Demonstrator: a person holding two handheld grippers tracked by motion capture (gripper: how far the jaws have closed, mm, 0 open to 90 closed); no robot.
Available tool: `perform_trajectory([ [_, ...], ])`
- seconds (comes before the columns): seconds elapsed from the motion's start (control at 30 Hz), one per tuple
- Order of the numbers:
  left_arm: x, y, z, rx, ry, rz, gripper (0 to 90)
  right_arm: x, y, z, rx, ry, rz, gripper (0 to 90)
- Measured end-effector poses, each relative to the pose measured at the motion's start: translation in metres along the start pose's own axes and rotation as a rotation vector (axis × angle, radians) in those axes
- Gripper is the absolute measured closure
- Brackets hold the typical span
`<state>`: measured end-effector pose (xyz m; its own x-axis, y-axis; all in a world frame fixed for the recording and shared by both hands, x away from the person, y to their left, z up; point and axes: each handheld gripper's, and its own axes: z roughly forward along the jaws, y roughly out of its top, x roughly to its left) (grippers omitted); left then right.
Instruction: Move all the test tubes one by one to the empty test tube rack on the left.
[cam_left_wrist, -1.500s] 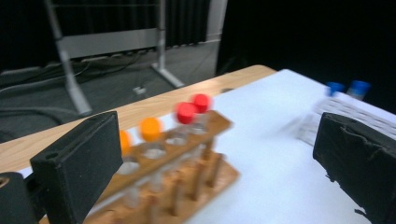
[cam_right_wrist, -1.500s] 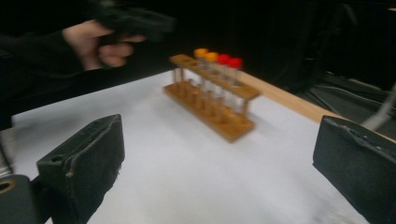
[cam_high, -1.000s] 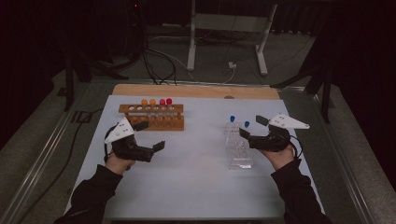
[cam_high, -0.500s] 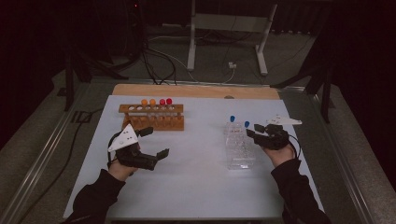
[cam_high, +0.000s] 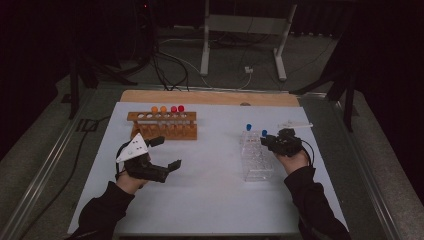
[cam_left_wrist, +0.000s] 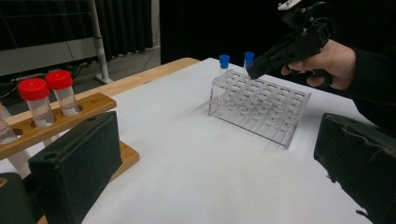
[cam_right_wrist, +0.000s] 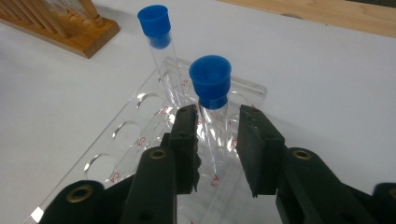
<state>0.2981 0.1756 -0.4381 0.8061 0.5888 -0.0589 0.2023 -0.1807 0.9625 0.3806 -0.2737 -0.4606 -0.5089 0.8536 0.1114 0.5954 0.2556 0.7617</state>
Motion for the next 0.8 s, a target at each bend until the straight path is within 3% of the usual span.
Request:
perform_trajectory([
  [0.17,0.0,0.0,0.0,0.004,-0.007,-0.005,1.6,0.002,0.001,0.003,-0.007,-0.011,-0.005,74.9],
  [0.37,0.0,-0.001,0.002,0.016,-0.019,-0.011,1.7,0.004,0.003,-0.001,-0.025,-0.03,-0.033,76.6],
  [0.8,-0.002,0.0,0.003,0.031,-0.045,-0.011,1.7,0.015,0.019,-0.042,-0.154,-0.052,-0.091,76.6],
])
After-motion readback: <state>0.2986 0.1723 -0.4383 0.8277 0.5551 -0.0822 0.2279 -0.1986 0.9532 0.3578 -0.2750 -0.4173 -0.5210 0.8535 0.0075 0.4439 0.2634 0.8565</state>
